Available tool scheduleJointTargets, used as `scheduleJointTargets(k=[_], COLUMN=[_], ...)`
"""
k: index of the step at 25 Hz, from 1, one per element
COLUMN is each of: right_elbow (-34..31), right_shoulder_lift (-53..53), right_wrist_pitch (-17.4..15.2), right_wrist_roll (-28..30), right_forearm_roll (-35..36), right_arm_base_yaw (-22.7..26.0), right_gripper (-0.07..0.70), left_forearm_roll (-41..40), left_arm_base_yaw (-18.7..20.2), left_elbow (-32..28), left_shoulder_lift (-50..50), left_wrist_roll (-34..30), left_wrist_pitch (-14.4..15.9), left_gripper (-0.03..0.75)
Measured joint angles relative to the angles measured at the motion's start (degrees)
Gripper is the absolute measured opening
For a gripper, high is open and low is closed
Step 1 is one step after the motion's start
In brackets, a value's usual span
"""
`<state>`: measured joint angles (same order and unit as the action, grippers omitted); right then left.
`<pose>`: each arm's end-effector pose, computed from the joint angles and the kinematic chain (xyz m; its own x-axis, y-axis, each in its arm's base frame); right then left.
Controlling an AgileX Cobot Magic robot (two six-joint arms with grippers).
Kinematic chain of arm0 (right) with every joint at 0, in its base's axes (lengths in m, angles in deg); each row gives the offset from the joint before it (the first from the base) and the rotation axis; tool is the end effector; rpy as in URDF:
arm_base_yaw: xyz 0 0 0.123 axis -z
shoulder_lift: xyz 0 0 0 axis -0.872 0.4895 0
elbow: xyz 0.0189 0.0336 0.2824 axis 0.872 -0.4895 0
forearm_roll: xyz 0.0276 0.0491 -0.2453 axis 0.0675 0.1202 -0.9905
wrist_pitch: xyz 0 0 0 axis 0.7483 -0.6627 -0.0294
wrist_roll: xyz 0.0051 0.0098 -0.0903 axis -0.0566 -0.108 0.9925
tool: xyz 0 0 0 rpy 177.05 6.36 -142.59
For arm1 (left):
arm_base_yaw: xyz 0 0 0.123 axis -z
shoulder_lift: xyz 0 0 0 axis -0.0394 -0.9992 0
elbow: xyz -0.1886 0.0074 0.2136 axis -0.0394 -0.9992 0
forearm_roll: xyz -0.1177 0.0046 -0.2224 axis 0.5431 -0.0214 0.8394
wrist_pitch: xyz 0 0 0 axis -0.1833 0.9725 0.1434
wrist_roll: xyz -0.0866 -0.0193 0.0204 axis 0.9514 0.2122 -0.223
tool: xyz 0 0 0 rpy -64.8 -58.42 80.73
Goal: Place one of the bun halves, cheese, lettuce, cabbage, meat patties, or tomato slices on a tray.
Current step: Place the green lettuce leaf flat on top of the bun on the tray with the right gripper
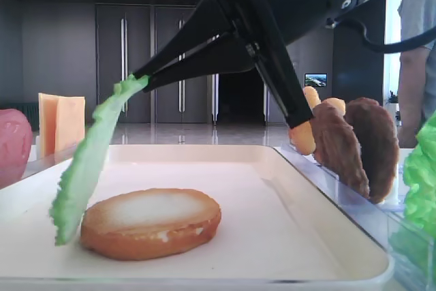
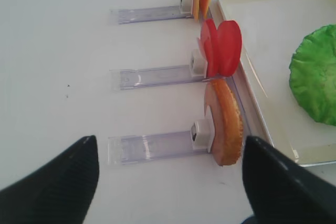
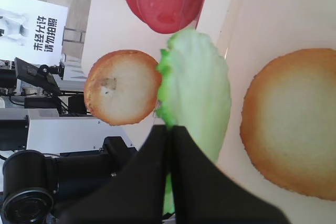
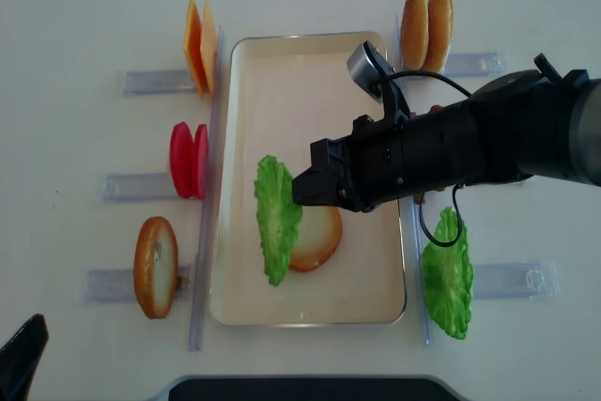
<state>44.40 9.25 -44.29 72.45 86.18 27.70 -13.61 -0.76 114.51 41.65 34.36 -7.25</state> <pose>0.2349 0.2286 0.1872 -0.9471 -0.0651 -0.3144 -0.3095 0.4460 0.8398 -0.0071 -0.0023 0.2667 -0.5054 0.0557 -0.8611 0.0705 0.9972 0.0232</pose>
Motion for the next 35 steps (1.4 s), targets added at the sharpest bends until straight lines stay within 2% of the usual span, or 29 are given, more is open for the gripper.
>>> scheduleJointTargets(k=[10,15,35], right_elbow=[0.0,0.0,0.0], right_shoulder_lift=[0.3,0.3,0.3], right_wrist_pitch=[-1.0,-3.0,-3.3], right_wrist_roll=[1.6,1.8,1.8], right_forearm_roll=[0.8,1.3,-1.3], right_arm_base_yaw=[0.1,1.0,2.1], right_gripper=[0.02,0.02,0.02], left_forearm_roll=[0.0,0.0,0.0], left_arm_base_yaw=[0.0,0.0,0.0], left_elbow=[0.0,0.0,0.0], left_shoulder_lift=[0.0,0.0,0.0], left_wrist_roll=[0.0,0.0,0.0], left_wrist_pitch=[0.0,0.0,0.0], left_gripper=[0.653,0.653,0.653])
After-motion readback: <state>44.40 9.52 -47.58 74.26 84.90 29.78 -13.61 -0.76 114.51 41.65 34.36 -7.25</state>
